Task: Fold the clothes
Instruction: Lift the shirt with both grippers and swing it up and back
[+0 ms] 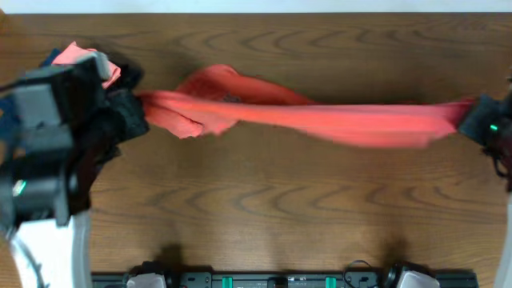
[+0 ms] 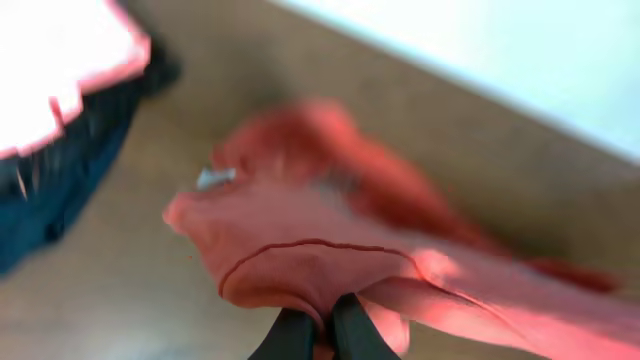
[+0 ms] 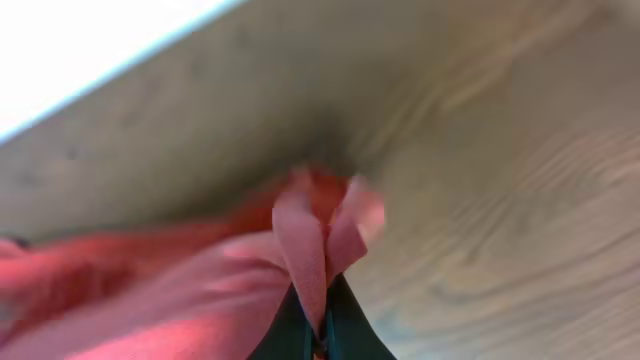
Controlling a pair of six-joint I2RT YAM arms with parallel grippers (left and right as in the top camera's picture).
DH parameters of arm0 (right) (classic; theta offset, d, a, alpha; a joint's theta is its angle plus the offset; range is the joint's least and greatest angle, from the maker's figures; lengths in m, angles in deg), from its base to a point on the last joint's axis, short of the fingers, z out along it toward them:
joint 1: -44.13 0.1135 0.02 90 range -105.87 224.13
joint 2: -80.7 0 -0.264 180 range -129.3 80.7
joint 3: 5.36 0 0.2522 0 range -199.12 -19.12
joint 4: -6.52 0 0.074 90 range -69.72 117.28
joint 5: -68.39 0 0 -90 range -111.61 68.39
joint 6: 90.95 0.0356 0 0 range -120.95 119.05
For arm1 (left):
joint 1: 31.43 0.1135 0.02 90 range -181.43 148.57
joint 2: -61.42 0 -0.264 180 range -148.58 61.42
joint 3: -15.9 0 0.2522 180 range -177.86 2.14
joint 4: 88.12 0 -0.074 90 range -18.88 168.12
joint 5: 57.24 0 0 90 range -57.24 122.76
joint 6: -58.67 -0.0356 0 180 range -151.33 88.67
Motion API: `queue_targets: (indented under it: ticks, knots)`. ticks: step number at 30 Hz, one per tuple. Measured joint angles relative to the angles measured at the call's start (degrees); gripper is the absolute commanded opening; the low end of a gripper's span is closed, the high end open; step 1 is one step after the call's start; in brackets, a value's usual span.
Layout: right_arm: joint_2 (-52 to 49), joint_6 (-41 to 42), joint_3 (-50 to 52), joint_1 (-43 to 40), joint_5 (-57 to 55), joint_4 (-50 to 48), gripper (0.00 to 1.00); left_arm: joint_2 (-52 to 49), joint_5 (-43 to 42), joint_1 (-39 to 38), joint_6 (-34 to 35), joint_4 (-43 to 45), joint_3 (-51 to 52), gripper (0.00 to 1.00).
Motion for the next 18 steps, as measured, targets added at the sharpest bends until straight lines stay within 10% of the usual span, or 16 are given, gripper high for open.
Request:
queue_targets:
  ticks: [9, 18]
  knots:
    - [3.54, -5.01, -5.73, -3.02, 0.07, -0.33, 0.01, 5.88, -0.63, 0.00, -0.17, 1.86, -6.03, 0.06]
    - [-14.69, -7.50, -5.75, -2.95, 2.23, -6.40, 0.01, -11.13, -0.90, -4.98, -1.64, 10.69, -5.97, 0.06]
